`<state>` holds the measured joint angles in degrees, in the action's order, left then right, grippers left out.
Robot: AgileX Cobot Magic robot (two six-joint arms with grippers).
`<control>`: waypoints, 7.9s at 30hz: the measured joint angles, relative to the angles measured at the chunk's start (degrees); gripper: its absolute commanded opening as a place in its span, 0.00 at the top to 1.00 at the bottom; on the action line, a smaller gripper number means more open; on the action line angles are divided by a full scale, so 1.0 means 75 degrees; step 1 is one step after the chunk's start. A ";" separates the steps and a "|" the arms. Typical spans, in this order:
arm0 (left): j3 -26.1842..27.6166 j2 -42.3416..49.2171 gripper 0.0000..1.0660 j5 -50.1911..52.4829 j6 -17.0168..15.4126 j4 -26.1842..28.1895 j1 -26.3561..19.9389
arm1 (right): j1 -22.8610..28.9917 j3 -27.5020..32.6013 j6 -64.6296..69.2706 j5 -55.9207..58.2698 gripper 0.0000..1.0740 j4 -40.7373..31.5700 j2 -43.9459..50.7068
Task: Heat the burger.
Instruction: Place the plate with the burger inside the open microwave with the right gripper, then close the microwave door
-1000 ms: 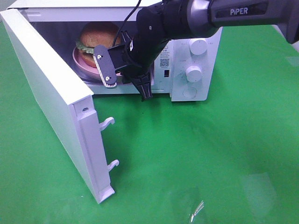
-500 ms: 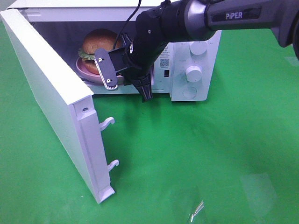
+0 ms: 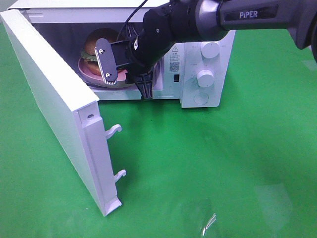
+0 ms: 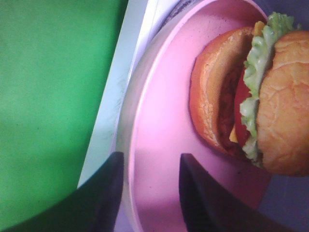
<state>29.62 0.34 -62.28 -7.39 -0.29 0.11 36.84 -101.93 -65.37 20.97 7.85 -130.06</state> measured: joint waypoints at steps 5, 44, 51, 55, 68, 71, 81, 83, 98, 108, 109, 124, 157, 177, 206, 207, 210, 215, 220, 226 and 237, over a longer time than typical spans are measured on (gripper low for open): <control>0.0000 0.0000 0.05 0.0000 0.0000 0.0000 0.0000 | 0.0000 0.0000 0.0130 0.0000 0.62 0.0000 0.0000; 0.0000 0.0000 0.05 0.0000 0.0000 0.0000 0.0000 | 0.0008 0.3018 0.2101 -0.0023 0.31 -0.0008 0.2483; 0.0000 0.0000 0.05 0.0000 0.0000 0.0000 0.0000 | 0.0008 0.3950 0.3392 -0.0061 0.29 0.0000 0.3354; 0.0000 0.0000 0.05 0.0000 0.0000 0.0000 0.0000 | 0.0008 0.4362 0.3980 -0.0061 0.29 0.0000 0.3705; 0.0000 0.0000 0.05 0.0000 0.0000 0.0000 0.0000 | 0.0008 0.6035 0.6677 0.0153 0.29 -0.0008 0.5615; 0.0000 0.0000 0.05 0.0000 0.0000 0.0000 0.0000 | 0.0008 0.6318 0.7265 0.0749 0.29 -0.0008 0.6173; 0.0000 0.0000 0.05 0.0000 0.0000 0.0000 0.0000 | 0.0008 0.6639 0.8602 0.2429 0.29 -0.0015 0.7280; 0.0000 0.0000 0.05 0.0000 0.0000 0.0000 0.0000 | 0.0008 0.6685 0.8717 0.2712 0.29 -0.0015 0.7487; 0.0000 0.0000 0.05 0.0000 0.0000 0.0000 0.0000 | 0.0008 0.7639 0.9045 0.3797 0.29 -0.0015 0.9664; 0.0000 0.0000 0.05 0.0000 0.0000 0.0000 0.0000 | 0.0008 0.8640 0.9397 0.3950 0.29 -0.0008 1.1352; 0.0000 0.0000 0.05 0.0000 0.0000 0.0000 0.0000 | -0.0053 0.8854 0.9557 0.4003 0.29 -0.0008 1.1696; 0.0000 0.0000 0.05 0.0000 0.0000 0.0000 0.0000 | -0.2238 0.9595 0.9855 0.4133 0.29 -0.0015 1.4057; 0.0000 0.0000 0.05 0.0000 0.0000 0.0000 0.0000 | -0.4248 0.9809 0.9863 0.4599 0.29 -0.0244 1.7364; 0.0000 0.0000 0.05 0.0000 0.0000 0.0000 0.0000 | -0.4248 0.9809 0.9863 0.4599 0.29 -0.0244 1.7364; 0.0000 0.0000 0.05 0.0000 0.0000 0.0000 0.0000 | -0.4248 0.9809 0.9863 0.4599 0.29 -0.0244 1.7364; 0.0000 0.0000 0.05 0.0000 0.0000 0.0000 0.0000 | -0.4248 0.9809 0.9863 0.4599 0.29 -0.0244 1.7364; 0.0000 0.0000 0.05 0.0000 0.0000 0.0000 0.0000 | -0.4248 0.9809 0.9863 0.4599 0.29 -0.0244 1.7364; 0.0000 0.0000 0.05 0.0000 0.0000 0.0038 0.0000 | -0.4248 0.9809 0.9863 0.4599 0.29 -0.0244 1.7364; 0.0199 -0.0199 0.06 0.0176 0.0000 0.0115 0.0000 | -0.4248 0.9809 0.9863 0.4599 0.29 -0.0244 1.7364; 0.0336 -0.0817 0.17 0.1024 0.0000 0.0115 0.0000 | -0.4248 0.9809 0.9863 0.4599 0.29 -0.0244 1.7364; 0.0344 -0.2735 0.95 0.2307 0.0000 0.0038 0.0000 | -0.4248 0.9809 0.9863 0.4599 0.29 -0.0244 1.7364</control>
<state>32.20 -20.17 -44.98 -7.39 0.00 0.11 4.98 -28.36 8.59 55.46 6.02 0.17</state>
